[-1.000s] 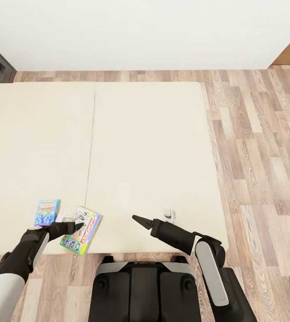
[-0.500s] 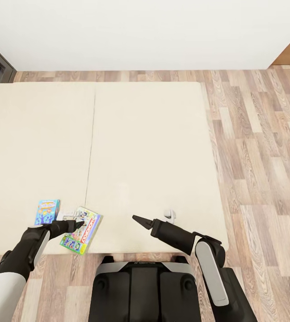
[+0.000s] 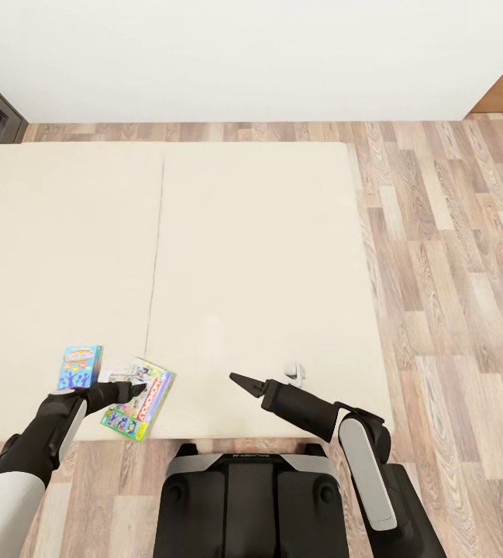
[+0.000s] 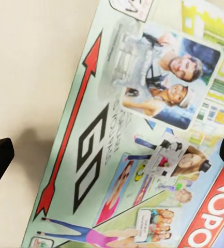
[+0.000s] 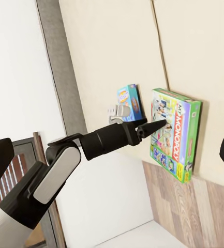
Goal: Put all the toys in the child's room - the three board games (two on the bed and one on the table), the two jigsaw puzzles on the table, and the tennis ball on the table - inside the toy box on the table in the child's room.
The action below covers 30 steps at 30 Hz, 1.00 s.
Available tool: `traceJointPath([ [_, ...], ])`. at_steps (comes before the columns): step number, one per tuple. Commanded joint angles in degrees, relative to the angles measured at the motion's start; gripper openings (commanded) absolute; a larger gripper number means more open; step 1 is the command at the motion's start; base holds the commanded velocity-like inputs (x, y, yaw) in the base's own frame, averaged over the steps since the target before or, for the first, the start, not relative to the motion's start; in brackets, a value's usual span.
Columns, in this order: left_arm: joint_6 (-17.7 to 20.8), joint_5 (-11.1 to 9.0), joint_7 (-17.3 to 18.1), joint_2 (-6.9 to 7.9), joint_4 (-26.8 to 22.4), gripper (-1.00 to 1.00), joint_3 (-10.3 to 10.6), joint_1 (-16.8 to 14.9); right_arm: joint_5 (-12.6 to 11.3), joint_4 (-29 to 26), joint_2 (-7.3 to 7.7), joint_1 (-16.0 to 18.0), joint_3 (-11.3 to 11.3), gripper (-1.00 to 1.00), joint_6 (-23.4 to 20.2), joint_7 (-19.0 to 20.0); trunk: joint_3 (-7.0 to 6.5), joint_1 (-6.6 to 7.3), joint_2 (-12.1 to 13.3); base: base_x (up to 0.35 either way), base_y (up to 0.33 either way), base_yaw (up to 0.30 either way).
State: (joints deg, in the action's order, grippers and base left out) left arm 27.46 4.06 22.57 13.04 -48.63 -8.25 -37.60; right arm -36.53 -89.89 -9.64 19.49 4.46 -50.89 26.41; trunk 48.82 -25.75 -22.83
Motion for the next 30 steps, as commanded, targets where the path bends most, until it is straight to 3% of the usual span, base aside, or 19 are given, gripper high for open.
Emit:
traceJointPath([
  [1,0.3,0.43,0.49,-0.03,-0.08,1.0,-0.19,-0.02,0.14,-0.03,-0.03,0.02,-0.07,1.0,-0.26,0.22,0.06,-0.03,-0.09,0.0,-0.043,0.0],
  [18,0.32,0.51,1.05,-0.03,-0.06,1.0,-0.19,-0.02,0.16,-0.03,-0.06,0.02,0.26,1.0,-0.25,-0.76,0.06,-0.03,-0.09,0.0,-0.005,0.0],
  [23,0.37,0.64,6.48,-0.03,0.08,1.0,-0.11,-0.02,0.14,-0.03,-0.03,0.02,0.9,1.0,-0.18,-2.14,0.06,-0.03,-0.09,0.0,0.0,0.0],
  [30,0.37,0.69,7.96,-0.03,0.11,1.0,-0.1,-0.02,0.14,-0.03,-0.03,0.02,0.98,1.0,-0.18,-2.32,0.06,-0.03,-0.09,0.0,0.0,0.0],
])
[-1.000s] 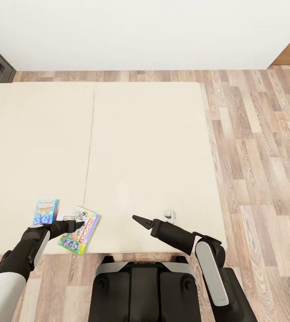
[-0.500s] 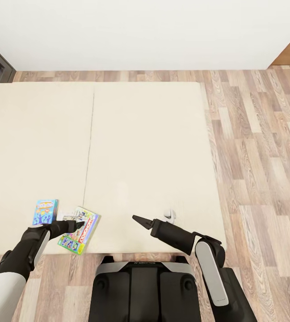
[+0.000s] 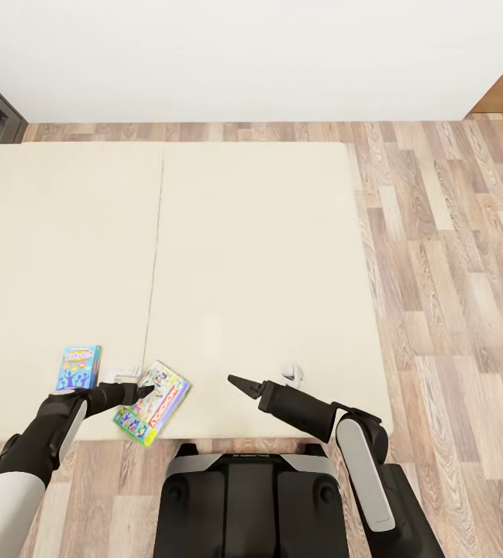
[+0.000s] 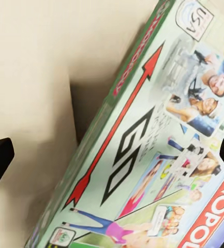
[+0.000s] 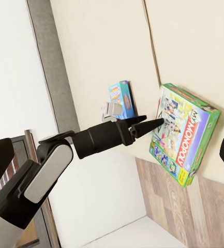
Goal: Put all the toys in the child's room - the three board games (two on the bed and one on the table), the two jigsaw puzzles on the table, and the tennis ball on the table - inside the toy box on the table in the child's room.
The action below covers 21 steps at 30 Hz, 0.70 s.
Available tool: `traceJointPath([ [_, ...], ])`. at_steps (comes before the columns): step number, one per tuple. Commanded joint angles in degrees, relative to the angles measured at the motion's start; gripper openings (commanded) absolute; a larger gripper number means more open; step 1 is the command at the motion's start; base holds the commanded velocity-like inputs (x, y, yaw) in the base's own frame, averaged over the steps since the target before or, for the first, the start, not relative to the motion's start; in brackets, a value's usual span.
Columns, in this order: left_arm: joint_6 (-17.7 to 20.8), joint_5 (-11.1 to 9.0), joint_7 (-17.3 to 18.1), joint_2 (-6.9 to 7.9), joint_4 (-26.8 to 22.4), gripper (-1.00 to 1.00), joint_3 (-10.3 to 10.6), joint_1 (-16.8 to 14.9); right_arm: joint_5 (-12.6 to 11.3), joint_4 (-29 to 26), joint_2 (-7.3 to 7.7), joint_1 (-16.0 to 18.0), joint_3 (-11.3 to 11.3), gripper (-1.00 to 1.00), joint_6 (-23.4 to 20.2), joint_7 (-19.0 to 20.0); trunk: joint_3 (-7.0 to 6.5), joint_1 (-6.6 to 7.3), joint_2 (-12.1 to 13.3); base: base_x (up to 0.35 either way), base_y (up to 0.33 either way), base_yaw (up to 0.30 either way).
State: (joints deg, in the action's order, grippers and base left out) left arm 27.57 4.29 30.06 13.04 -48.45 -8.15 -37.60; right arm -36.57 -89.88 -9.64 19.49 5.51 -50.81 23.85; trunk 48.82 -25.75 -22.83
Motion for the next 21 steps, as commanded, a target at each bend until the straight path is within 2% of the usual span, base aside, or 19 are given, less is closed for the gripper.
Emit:
traceJointPath([
  [1,0.25,0.45,0.5,-0.03,-0.07,1.0,-0.2,-0.02,0.19,-0.03,-0.03,0.02,-0.07,1.0,-0.26,0.24,0.06,-0.03,-0.09,0.0,0.0,0.0],
  [8,0.21,0.45,0.68,-0.04,-0.07,1.0,-0.19,-0.02,0.19,-0.03,-0.03,0.02,0.0,1.0,-0.19,0.23,0.06,-0.03,-0.09,0.0,-0.009,0.0],
  [21,0.59,0.35,0.72,-0.1,-0.07,1.0,-0.11,-0.06,0.19,-0.03,-0.03,0.02,0.02,1.0,-0.17,0.23,0.06,-0.03,-0.09,0.0,-0.077,0.0],
])
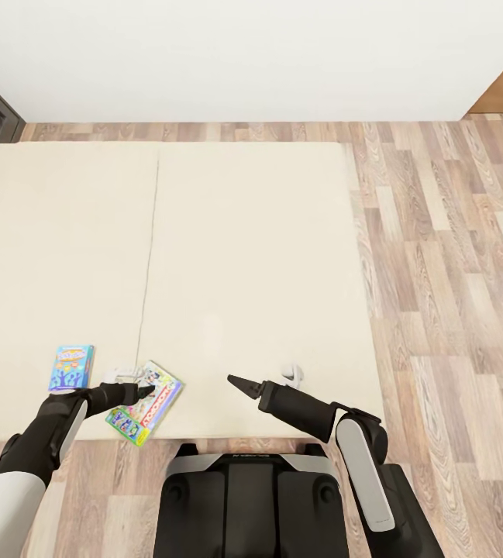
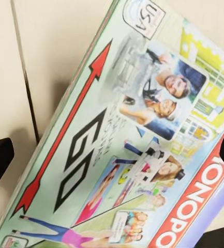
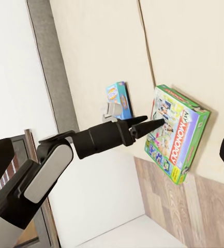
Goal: Put all the toys in the child's room - the three board games (two on the bed and one on the table), the two jigsaw puzzles on the table, and the tennis ball on the table - inside the toy box on the table in the child's room.
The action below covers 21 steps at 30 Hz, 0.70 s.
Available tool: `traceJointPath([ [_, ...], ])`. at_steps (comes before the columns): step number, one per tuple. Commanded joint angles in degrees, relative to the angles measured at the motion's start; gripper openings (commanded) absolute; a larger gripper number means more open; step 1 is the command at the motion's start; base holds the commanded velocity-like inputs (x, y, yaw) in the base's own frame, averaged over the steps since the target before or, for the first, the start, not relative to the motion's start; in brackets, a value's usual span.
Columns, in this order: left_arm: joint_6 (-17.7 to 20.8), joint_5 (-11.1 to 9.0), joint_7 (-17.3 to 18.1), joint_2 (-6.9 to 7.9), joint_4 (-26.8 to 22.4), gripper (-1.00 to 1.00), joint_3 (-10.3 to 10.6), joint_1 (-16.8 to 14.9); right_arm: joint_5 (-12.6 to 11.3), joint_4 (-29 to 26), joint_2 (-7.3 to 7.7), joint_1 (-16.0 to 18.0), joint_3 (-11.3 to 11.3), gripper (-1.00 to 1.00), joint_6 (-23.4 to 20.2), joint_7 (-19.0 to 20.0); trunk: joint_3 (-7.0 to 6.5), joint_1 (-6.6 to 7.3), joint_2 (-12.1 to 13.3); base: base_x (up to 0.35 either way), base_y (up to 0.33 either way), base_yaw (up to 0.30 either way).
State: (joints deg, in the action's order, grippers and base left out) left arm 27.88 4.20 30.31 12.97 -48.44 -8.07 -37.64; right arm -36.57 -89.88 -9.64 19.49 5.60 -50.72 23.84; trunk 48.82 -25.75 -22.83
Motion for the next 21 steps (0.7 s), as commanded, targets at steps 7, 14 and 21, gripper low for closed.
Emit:
traceJointPath([
  [7,2.82,0.53,0.45,-0.05,-0.07,1.0,-0.05,-0.06,0.18,-0.03,-0.03,0.02,-0.06,1.0,-0.25,0.25,0.06,-0.03,-0.09,0.0,-0.006,0.0],
  [14,3.98,0.64,0.45,-0.05,-0.07,1.0,0.04,-0.07,0.18,-0.03,-0.03,0.02,-0.06,1.0,-0.25,0.25,0.06,-0.03,-0.09,0.0,0.0,0.0],
  [21,5.67,0.86,0.45,-0.06,-0.07,1.0,0.07,-0.07,0.18,-0.03,-0.03,0.02,0.0,1.0,-0.25,0.25,0.06,-0.03,-0.09,0.0,0.0,0.0],
])
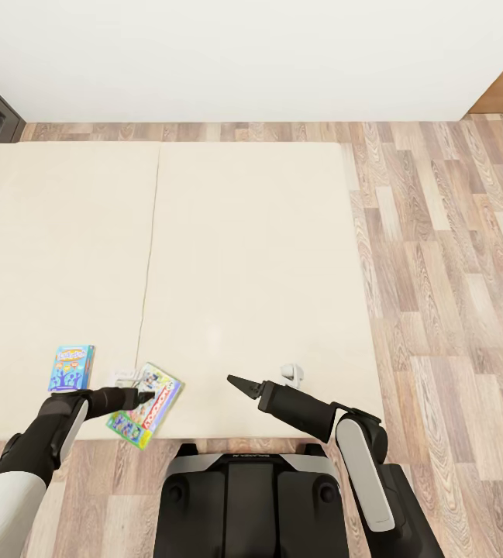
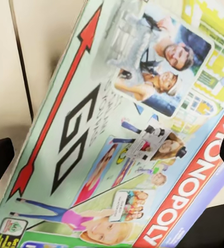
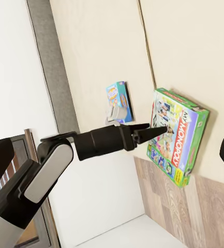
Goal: Put all the toys in the child's room - the three board games (two on the bed and one on the table), the two jigsaw puzzles on the table, and the tennis ball on the table - inside the toy box on the table in the child's room.
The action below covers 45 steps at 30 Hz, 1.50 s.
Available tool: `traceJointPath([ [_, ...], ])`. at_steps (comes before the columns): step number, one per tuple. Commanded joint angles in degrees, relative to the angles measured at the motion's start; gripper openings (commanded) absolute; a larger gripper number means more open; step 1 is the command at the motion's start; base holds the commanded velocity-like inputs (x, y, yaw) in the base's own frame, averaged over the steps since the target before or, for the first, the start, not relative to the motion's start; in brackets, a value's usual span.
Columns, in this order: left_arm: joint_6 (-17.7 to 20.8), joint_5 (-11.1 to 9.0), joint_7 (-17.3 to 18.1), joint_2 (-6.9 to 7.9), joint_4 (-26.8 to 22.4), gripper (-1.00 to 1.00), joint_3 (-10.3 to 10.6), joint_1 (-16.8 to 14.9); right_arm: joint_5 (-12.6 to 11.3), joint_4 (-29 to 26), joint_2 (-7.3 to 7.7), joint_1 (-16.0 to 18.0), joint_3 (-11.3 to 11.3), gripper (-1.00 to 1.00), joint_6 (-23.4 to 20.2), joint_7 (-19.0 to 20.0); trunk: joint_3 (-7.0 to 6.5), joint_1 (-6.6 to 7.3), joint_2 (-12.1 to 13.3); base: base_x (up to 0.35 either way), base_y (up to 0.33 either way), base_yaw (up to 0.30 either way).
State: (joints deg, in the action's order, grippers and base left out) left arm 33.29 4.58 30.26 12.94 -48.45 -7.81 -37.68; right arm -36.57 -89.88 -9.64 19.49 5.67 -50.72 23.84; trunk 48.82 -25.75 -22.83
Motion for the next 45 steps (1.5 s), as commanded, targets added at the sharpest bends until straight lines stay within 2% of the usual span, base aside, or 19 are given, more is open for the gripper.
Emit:
traceJointPath([
  [1,0.38,0.49,0.5,-0.03,-0.07,1.0,-0.19,-0.02,0.18,-0.03,-0.03,0.02,-0.07,1.0,-0.26,0.25,0.06,-0.03,-0.09,0.0,0.0,0.0],
  [17,3.51,0.44,0.73,0.04,-0.07,1.0,-0.1,-0.02,0.19,-0.03,-0.03,0.02,-0.11,1.0,-0.26,0.25,0.06,-0.03,-0.09,0.0,0.0,0.0],
  [45,3.7,0.43,0.76,-0.11,-0.24,1.0,-0.01,-0.02,0.18,-0.03,-0.04,0.02,-0.13,1.0,-0.26,0.24,0.06,-0.03,-0.09,-0.018,-0.059,0.0],
])
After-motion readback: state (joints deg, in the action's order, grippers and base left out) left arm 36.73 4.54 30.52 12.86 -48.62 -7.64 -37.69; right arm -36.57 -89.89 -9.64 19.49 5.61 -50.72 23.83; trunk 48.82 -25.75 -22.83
